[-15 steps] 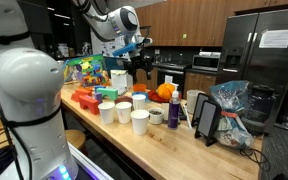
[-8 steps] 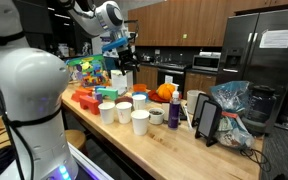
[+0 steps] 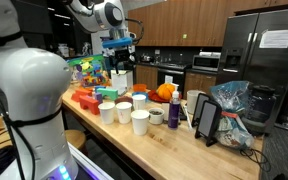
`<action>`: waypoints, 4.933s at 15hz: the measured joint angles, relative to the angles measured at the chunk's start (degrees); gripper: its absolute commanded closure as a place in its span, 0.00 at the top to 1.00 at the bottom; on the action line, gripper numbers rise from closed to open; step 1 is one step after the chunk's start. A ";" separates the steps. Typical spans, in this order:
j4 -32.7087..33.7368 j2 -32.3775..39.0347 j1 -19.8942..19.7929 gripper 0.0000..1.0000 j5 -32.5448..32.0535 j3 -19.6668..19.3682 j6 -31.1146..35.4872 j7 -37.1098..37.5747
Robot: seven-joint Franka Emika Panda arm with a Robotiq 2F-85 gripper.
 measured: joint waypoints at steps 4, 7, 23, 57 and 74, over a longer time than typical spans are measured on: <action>-0.68 0.11 0.17 1.00 1.37 -0.79 -0.25 -2.76; -1.73 0.22 -0.08 1.00 0.43 -0.68 0.46 -1.05; -3.70 -0.32 -1.10 1.00 -1.85 -0.18 3.09 2.45; -16.13 -19.79 -1.33 1.00 -2.97 -11.01 -1.50 -18.48; -16.69 -10.32 -1.75 1.00 4.59 -17.22 -4.13 -21.05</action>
